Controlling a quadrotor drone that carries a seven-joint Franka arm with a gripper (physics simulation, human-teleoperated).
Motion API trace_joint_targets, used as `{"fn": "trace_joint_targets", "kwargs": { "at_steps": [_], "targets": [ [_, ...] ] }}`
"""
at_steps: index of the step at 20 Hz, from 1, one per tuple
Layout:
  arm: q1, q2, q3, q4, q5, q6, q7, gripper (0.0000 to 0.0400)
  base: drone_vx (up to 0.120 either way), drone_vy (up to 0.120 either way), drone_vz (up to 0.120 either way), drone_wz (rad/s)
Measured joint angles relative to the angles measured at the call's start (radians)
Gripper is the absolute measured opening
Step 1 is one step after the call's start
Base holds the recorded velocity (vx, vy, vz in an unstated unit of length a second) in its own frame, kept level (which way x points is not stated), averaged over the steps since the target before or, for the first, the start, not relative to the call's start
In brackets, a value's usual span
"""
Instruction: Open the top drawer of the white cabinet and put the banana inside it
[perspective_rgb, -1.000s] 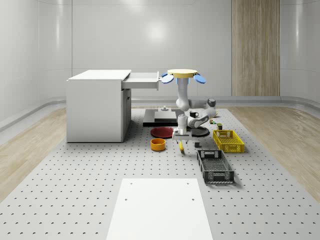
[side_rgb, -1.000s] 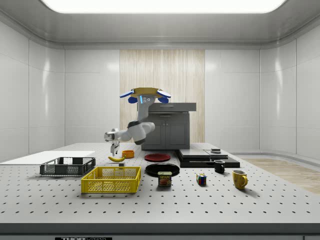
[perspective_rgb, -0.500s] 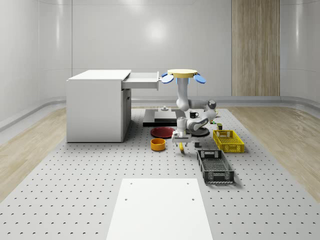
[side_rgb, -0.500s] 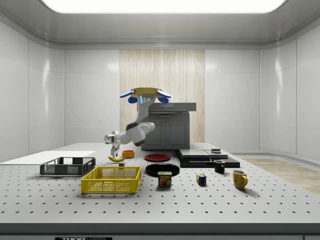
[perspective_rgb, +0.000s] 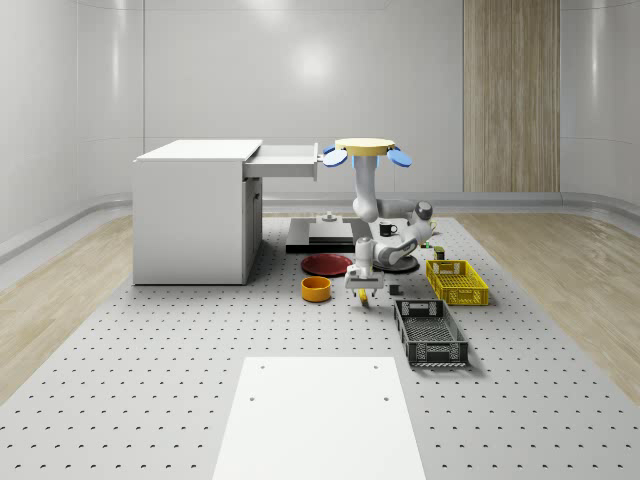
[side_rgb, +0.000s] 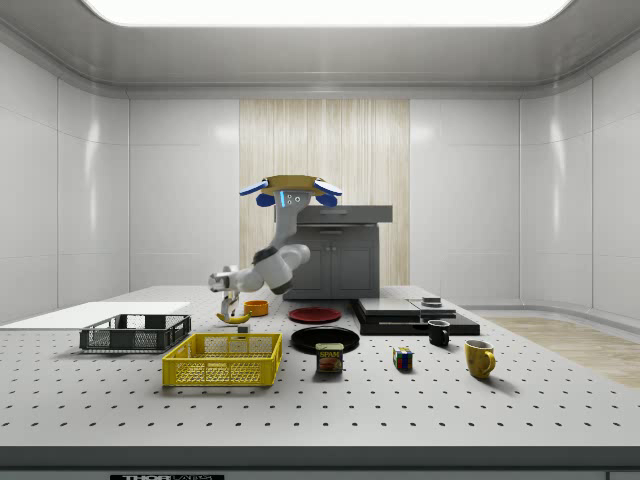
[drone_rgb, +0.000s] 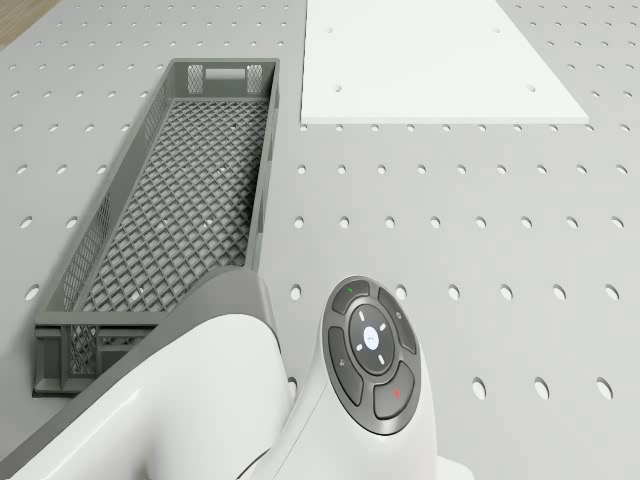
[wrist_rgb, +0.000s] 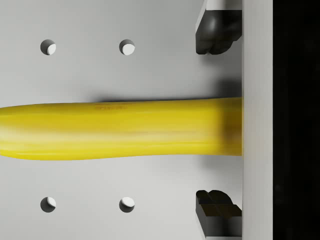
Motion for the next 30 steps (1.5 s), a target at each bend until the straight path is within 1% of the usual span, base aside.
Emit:
{"fn": "trace_joint_targets", "kwargs": {
  "at_steps": [7,10,12,14,15,18,24,30],
  "targets": [
    [-0.003,0.017,0.027,0.012,0.03,-0.001,0.008,0.04,0.0,0.0,0.0,0.0],
    [-0.006,0.024,0.032,0.014,0.036,-0.005,0.011,0.0279,0.0,0.0,0.0,0.0],
    [-0.008,0.028,0.033,0.014,0.04,-0.008,0.013,0.0228,0.0,0.0,0.0,0.0],
    [-0.01,0.032,0.035,0.014,0.042,-0.011,0.015,0.0197,0.0,0.0,0.0,0.0],
    [-0.011,0.034,0.035,0.014,0.043,-0.013,0.018,0.0192,0.0,0.0,0.0,0.0],
    [-0.016,0.042,0.036,0.013,0.044,-0.019,0.041,0.019,0.0,0.0,0.0,0.0],
    [-0.034,0.044,-0.011,-0.013,0.002,-0.048,0.014,0.019,0.0,0.0,0.0,0.0],
    [-0.05,0.04,-0.082,-0.044,-0.065,-0.08,-0.009,0.019,0.0,0.0,0.113,0.0]
  ]
}}
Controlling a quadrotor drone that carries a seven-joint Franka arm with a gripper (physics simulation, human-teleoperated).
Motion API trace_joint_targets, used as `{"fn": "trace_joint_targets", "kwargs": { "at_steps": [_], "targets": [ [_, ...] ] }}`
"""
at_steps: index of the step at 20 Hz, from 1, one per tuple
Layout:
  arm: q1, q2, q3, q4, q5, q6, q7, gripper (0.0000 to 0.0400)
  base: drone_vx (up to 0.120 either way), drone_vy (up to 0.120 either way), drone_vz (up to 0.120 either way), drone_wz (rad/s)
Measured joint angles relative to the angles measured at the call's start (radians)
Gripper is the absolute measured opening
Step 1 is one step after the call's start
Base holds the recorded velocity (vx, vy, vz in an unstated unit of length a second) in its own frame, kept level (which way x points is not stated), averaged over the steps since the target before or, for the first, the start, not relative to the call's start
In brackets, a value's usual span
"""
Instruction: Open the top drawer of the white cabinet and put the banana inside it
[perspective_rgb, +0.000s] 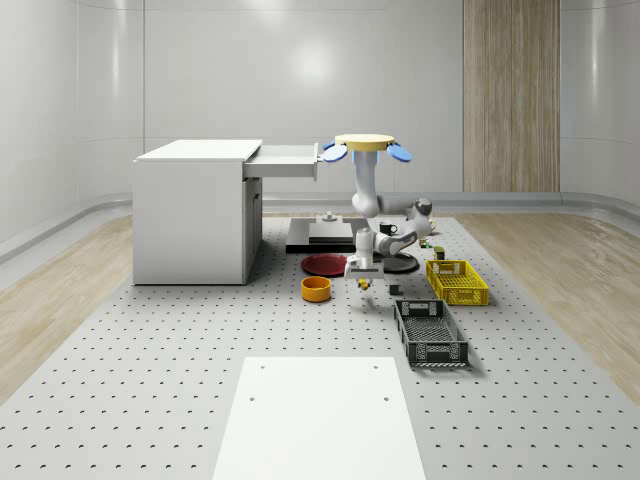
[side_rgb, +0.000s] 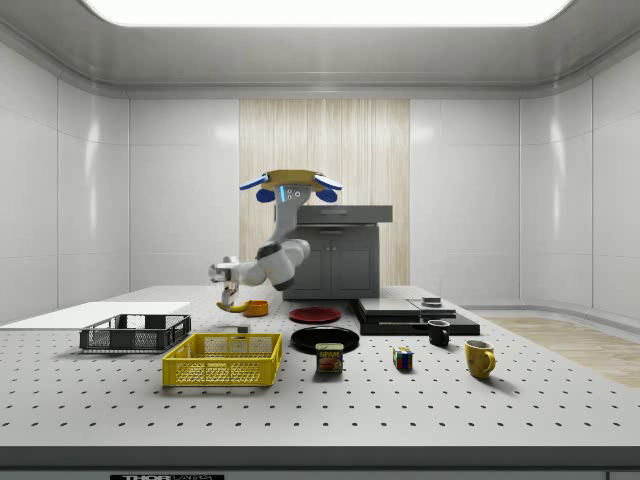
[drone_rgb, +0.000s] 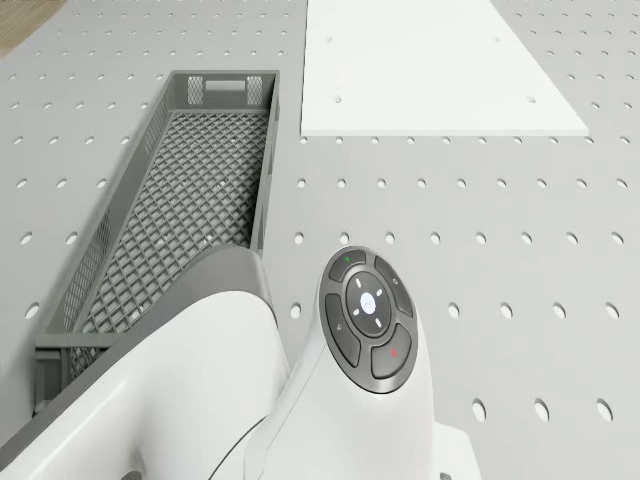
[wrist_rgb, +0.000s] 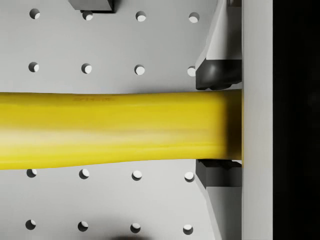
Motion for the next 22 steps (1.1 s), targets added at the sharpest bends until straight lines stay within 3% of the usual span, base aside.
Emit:
{"fn": "trace_joint_targets", "kwargs": {
  "at_steps": [4,22],
  "targets": [
    [-0.003,-0.003,-0.026,-0.009,-0.025,-0.008,-0.008,0.019,-0.02,0.0,0.12,0.0],
    [0.0,-0.021,-0.047,-0.014,-0.051,0.0,-0.024,0.019,-0.12,0.0,0.12,0.0]
  ]
}}
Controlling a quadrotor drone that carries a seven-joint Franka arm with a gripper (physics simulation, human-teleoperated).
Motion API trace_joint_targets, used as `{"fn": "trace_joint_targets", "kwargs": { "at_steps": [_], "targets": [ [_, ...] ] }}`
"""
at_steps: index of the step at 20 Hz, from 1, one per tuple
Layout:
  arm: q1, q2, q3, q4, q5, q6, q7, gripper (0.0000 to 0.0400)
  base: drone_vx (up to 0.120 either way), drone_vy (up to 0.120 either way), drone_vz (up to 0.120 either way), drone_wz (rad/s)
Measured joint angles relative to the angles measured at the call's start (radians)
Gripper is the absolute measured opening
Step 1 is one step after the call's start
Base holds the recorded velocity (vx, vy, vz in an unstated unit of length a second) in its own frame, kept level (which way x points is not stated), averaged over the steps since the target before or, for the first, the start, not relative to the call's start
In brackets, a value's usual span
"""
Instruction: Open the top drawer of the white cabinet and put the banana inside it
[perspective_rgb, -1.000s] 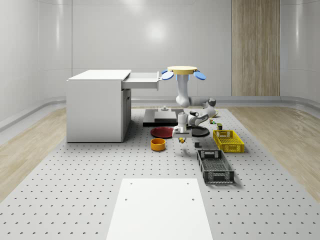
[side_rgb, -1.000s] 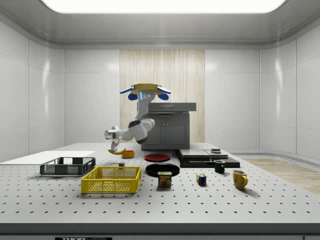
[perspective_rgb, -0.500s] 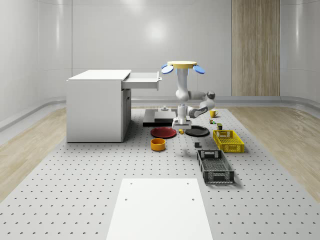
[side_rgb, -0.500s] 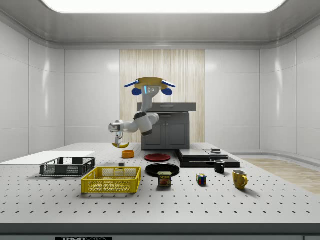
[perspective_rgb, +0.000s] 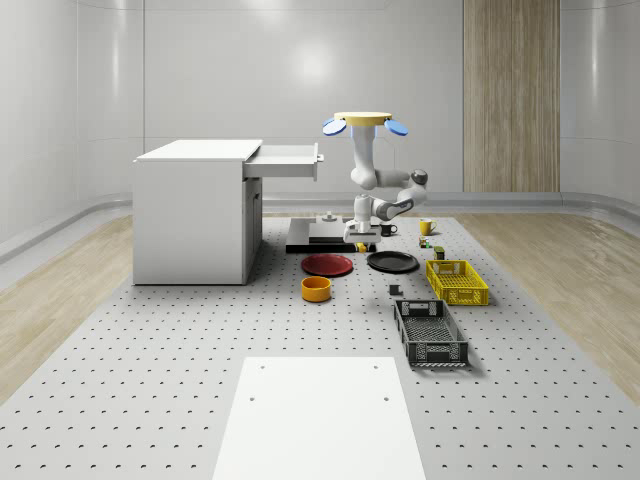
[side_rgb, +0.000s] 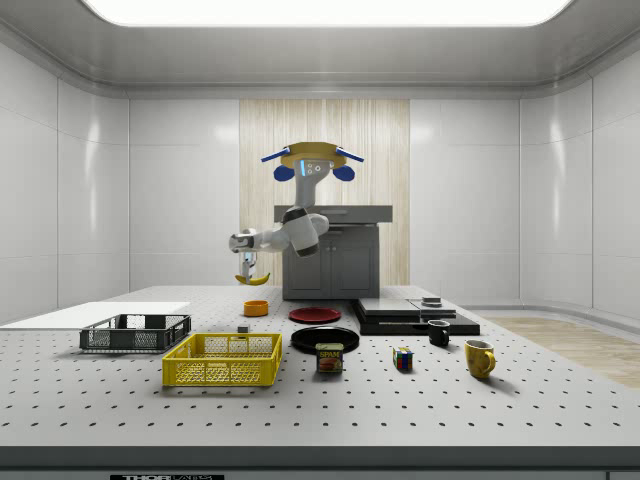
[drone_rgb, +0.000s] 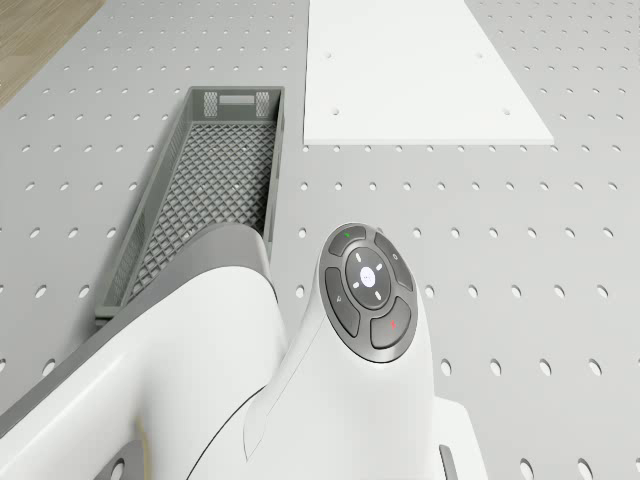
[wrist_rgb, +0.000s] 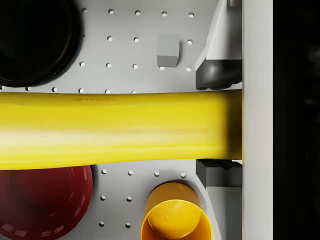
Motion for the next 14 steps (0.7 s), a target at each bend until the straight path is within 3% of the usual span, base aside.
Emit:
{"fn": "trace_joint_targets", "kwargs": {
  "at_steps": [14],
  "targets": [
    [0.005,-0.012,-0.002,0.001,-0.005,0.011,-0.004,0.019,-0.12,0.0,0.12,0.0]
  ]
}}
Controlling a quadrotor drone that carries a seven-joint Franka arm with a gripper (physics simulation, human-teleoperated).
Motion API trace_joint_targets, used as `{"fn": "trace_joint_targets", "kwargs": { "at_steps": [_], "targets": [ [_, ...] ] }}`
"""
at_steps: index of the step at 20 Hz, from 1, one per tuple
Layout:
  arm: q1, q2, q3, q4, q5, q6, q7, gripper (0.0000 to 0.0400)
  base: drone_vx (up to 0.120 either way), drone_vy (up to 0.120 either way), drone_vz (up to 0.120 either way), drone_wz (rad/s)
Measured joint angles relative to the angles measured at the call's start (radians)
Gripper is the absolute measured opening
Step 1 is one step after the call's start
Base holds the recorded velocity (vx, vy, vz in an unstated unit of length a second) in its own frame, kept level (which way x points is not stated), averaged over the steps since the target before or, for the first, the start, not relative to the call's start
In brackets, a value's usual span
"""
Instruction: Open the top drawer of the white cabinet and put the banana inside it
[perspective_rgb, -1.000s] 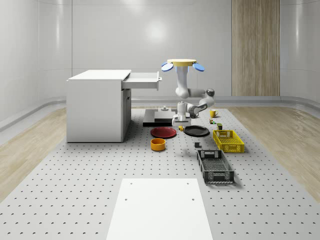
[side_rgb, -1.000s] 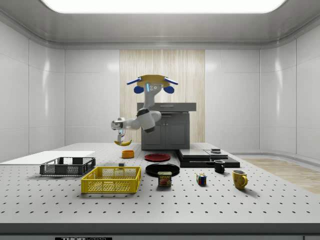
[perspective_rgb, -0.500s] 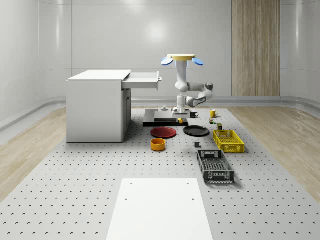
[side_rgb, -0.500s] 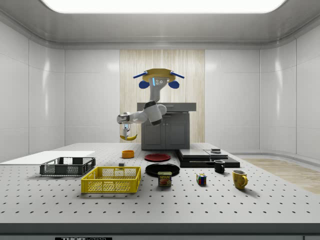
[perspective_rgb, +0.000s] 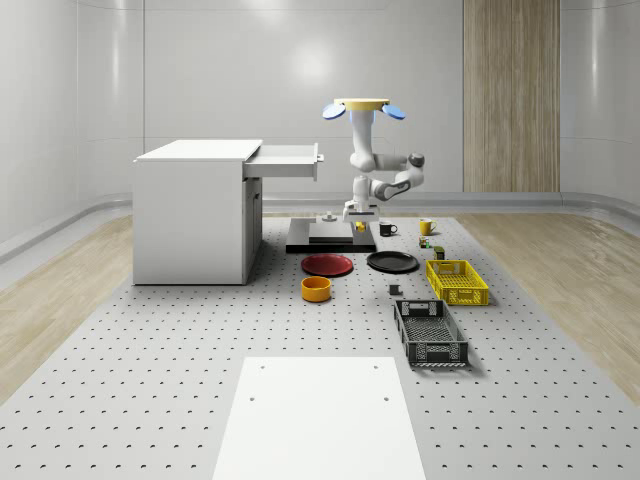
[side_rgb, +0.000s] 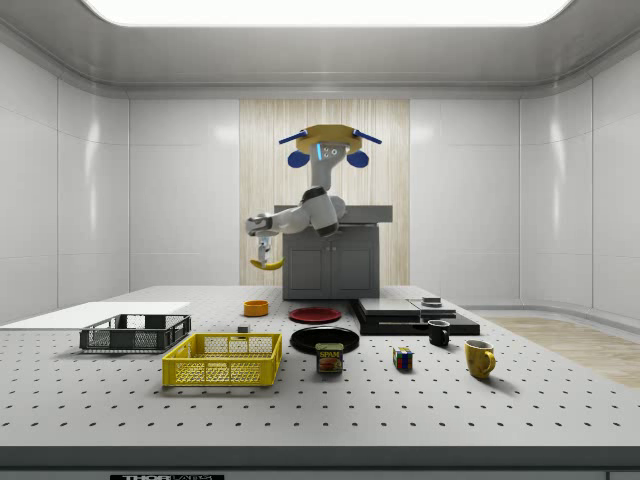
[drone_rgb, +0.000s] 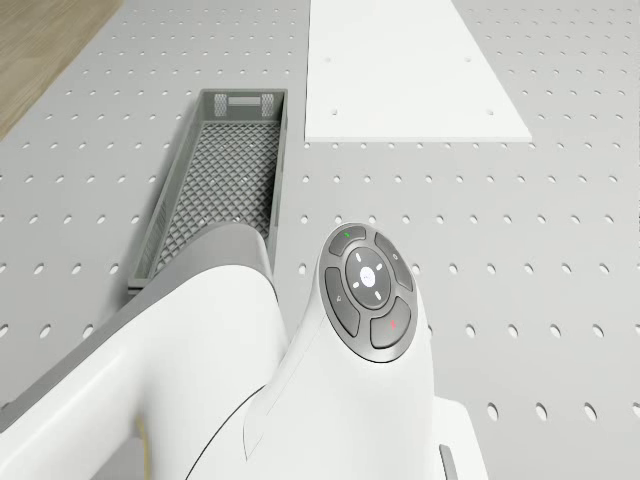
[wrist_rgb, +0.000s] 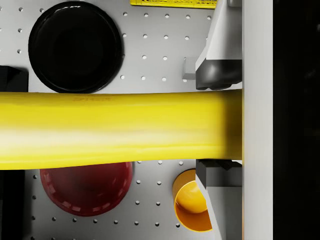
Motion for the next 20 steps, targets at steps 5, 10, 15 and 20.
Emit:
{"fn": "trace_joint_targets", "kwargs": {
  "at_steps": [5,10,15,20],
  "targets": [
    [0.001,-0.004,0.0,0.0,-0.002,0.003,-0.001,0.019,-0.12,0.0,0.12,0.0],
    [0.003,-0.007,-0.001,0.0,-0.003,0.007,-0.002,0.019,-0.12,0.0,0.12,0.0],
    [0.004,-0.01,-0.001,0.001,-0.004,0.009,-0.003,0.019,-0.12,0.0,0.12,0.0],
    [0.005,-0.013,-0.002,0.001,-0.006,0.012,-0.004,0.019,-0.12,0.0,0.12,0.0]
  ]
}}
